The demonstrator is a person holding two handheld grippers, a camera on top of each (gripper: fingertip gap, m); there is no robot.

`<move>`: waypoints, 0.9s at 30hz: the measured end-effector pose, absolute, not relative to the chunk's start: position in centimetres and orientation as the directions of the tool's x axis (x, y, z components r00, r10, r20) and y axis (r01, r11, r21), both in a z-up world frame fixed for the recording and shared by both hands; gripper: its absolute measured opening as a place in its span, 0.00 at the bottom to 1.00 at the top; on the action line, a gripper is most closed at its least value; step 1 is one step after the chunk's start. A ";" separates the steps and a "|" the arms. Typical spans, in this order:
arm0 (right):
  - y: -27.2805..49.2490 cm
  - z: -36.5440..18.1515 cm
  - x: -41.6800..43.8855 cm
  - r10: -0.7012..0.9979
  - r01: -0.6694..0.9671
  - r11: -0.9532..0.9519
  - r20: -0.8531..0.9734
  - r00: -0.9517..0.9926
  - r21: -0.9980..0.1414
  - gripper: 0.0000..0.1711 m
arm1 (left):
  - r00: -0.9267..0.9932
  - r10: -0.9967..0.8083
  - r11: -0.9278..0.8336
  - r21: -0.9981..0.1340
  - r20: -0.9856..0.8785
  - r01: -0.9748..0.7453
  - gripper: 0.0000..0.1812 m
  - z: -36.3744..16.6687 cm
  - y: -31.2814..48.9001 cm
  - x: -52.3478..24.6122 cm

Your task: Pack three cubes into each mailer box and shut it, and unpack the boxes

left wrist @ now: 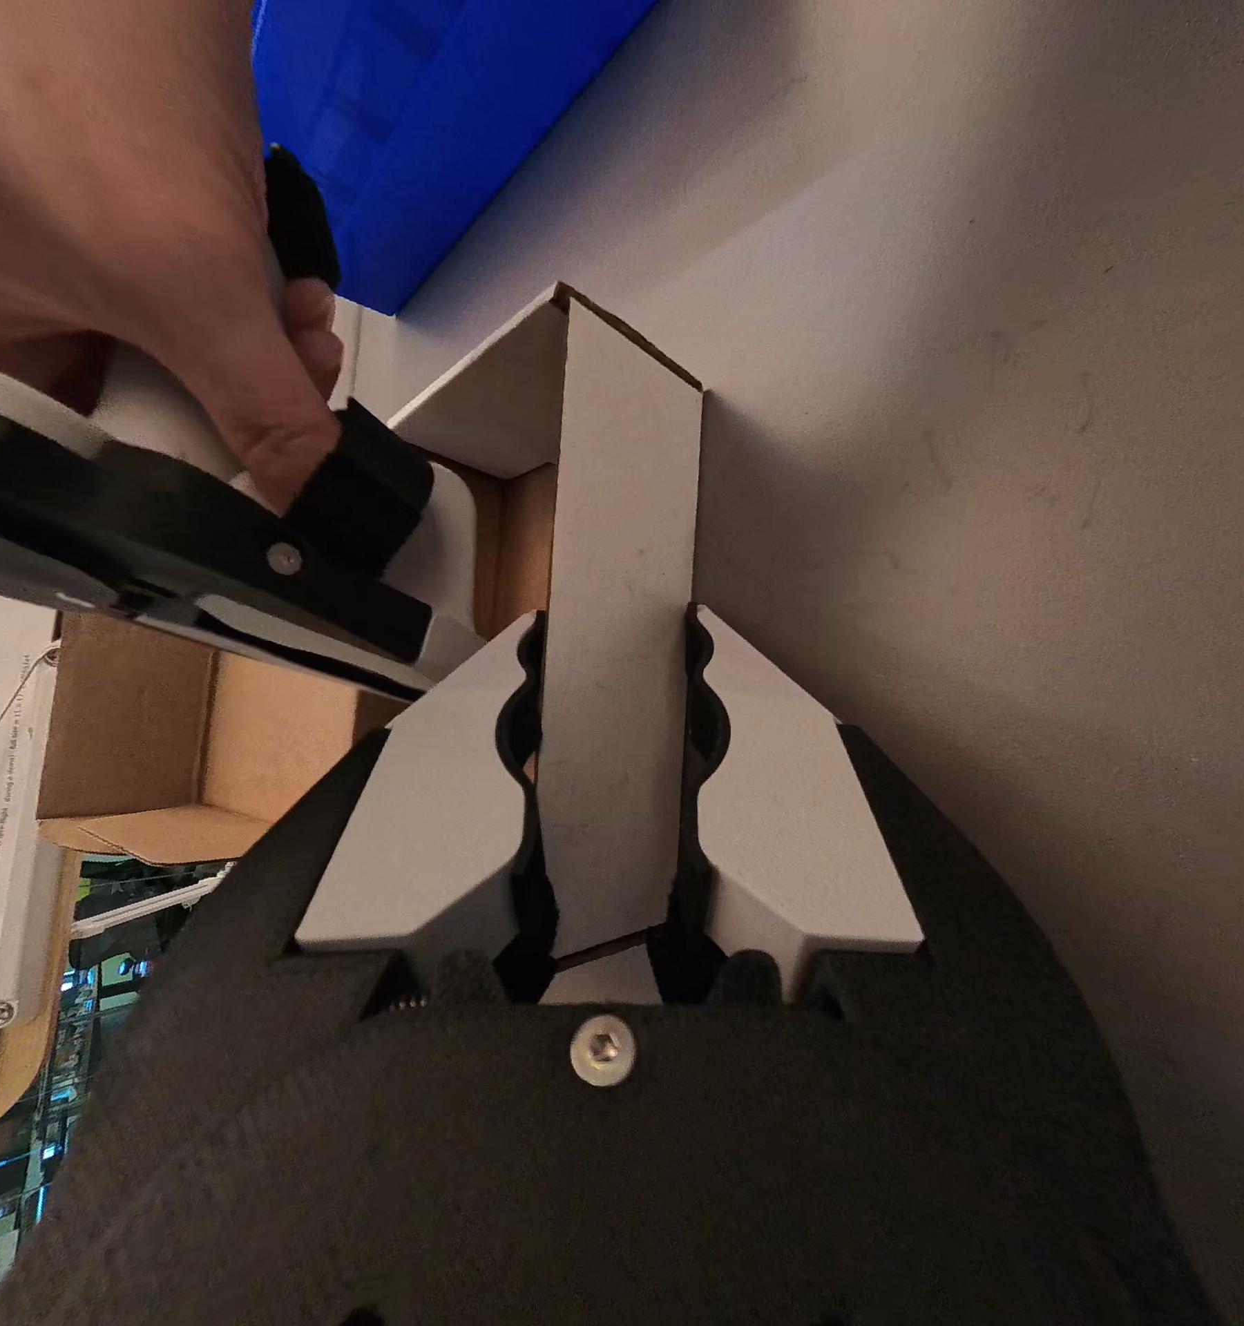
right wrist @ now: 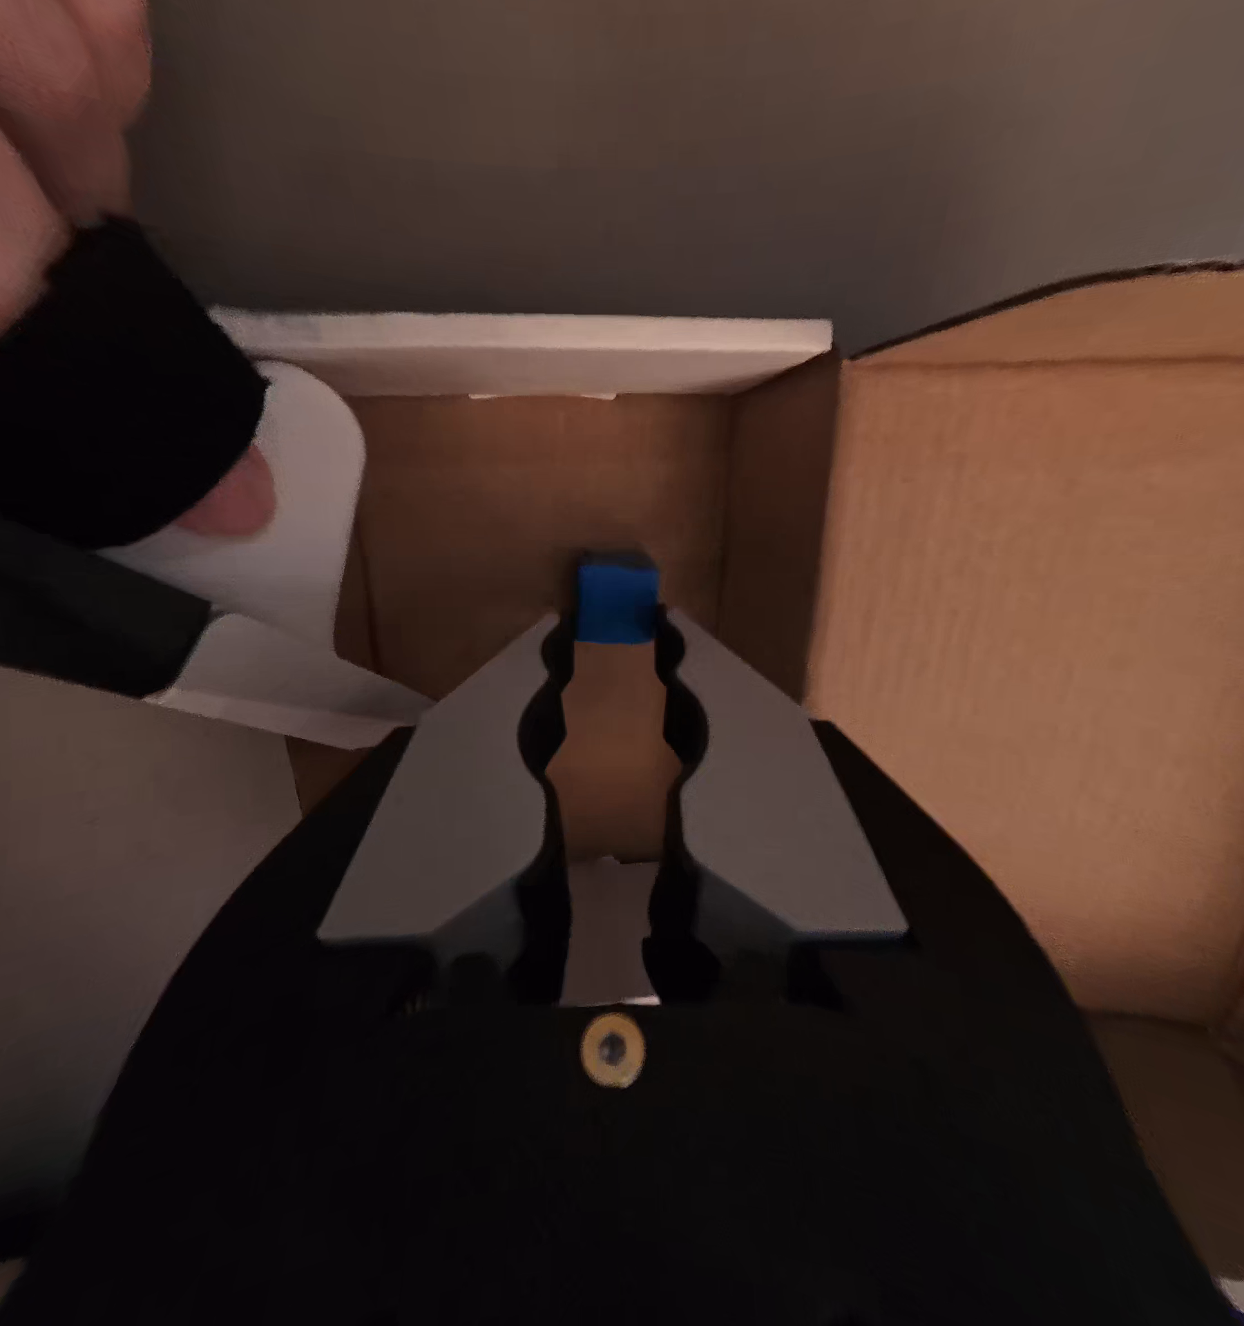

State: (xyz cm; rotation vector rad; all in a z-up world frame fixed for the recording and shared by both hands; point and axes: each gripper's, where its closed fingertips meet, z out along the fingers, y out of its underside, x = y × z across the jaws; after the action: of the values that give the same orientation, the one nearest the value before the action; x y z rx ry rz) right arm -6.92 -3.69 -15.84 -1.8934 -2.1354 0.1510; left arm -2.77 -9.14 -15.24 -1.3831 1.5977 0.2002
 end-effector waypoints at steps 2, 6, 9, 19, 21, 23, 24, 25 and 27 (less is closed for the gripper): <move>-3.7 -14.9 -6.9 0.984 0.948 0.137 0.148 -0.098 -0.287 0.12 | 0.122 -0.666 0.340 -0.446 -0.736 -0.828 0.20 -15.2 -9.2 -2.8; -1.8 -6.9 -3.0 0.961 0.922 0.068 0.274 0.043 -0.381 0.12 | 0.121 -0.665 0.342 -0.444 -0.737 -0.828 0.20 -15.2 -9.2 -2.8; 1.3 -1.3 6.7 0.871 0.862 -0.204 0.316 0.375 -0.463 0.12 | 0.121 -0.666 0.340 -0.445 -0.736 -0.828 0.20 -15.2 -9.2 -2.8; 3.8 -12.1 23.0 0.749 0.730 -0.653 -0.026 0.662 -0.201 0.12 | 0.119 -0.663 0.343 -0.441 -0.739 -0.829 0.20 -15.2 -9.2 -2.8; 3.6 -13.6 23.7 0.743 0.733 -0.667 -0.043 0.668 -0.136 0.13 | 0.119 -0.663 0.343 -0.442 -0.739 -0.829 0.20 -15.2 -9.2 -2.8; 3.9 -14.5 24.1 0.746 0.739 -0.663 -0.034 0.665 -0.122 0.13 | 0.119 -0.663 0.343 -0.442 -0.739 -0.829 0.20 -15.2 -9.2 -2.8; 4.0 -14.8 24.2 0.742 0.735 -0.668 -0.038 0.669 -0.119 0.13 | 0.119 -0.663 0.344 -0.442 -0.739 -0.829 0.20 -15.2 -9.2 -2.9; 4.0 -15.0 24.2 0.737 0.729 -0.675 -0.048 0.674 -0.114 0.13 | 0.119 -0.663 0.344 -0.442 -0.739 -0.828 0.20 -15.2 -9.2 -2.9; 4.0 -15.2 24.1 0.730 0.721 -0.683 -0.063 0.681 -0.121 0.16 | 0.119 -0.663 0.345 -0.443 -0.739 -0.828 0.20 -15.2 -9.2 -2.9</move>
State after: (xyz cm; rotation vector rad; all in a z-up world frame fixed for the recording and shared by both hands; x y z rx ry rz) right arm 24.11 4.02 -15.19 -2.8004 -1.2114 0.1619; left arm -2.88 -9.25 -15.18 -1.3759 1.5997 0.2051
